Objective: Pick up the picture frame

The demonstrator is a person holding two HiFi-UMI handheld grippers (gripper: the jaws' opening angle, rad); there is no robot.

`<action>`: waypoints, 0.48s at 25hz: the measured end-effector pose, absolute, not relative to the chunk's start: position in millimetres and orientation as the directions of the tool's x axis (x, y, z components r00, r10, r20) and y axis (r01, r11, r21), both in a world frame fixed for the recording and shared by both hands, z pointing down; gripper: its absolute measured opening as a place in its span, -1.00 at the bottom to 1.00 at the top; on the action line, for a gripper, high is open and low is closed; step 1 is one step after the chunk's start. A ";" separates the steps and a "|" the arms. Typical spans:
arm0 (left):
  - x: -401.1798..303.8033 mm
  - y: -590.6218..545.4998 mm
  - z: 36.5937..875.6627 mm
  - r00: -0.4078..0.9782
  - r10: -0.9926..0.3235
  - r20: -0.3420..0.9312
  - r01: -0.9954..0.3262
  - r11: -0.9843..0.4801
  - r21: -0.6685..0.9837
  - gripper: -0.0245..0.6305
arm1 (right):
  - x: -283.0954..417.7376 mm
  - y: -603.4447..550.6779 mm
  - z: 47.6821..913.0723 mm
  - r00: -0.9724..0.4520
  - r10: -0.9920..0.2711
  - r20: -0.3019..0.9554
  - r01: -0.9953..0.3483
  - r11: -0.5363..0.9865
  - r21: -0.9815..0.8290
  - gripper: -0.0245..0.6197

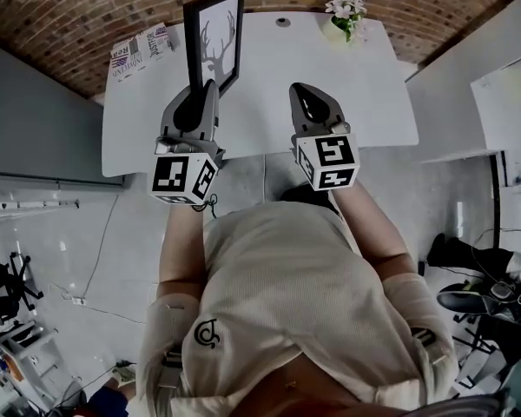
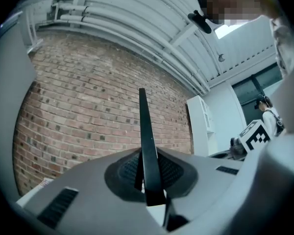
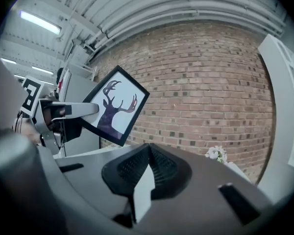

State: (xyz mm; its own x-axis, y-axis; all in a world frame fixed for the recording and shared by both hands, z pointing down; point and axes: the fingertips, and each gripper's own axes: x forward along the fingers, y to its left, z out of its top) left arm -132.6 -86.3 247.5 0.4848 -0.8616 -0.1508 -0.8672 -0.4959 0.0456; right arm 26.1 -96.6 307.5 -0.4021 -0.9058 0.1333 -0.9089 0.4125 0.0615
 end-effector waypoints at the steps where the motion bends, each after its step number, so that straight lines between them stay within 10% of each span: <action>1: -135.1 -84.3 242.9 0.472 -0.866 -0.164 -0.876 -0.482 0.025 -0.80 | 27.1 -95.8 301.4 -0.402 -0.909 0.113 -0.910 0.410 0.060 -0.90; 12: -134.1 -69.3 237.8 0.433 -0.881 -0.192 -0.901 -0.425 -0.085 -0.81 | 34.4 -90.6 295.1 -0.391 -0.918 0.068 -0.917 0.395 0.055 -0.90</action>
State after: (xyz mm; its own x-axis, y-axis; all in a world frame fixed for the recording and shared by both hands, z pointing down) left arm -134.1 -69.3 237.8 0.4332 -0.8806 -0.1919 -0.9013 -0.4248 -0.0853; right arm 34.4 -90.6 295.1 -0.3911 -0.9178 0.0684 -0.9171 0.3949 0.0550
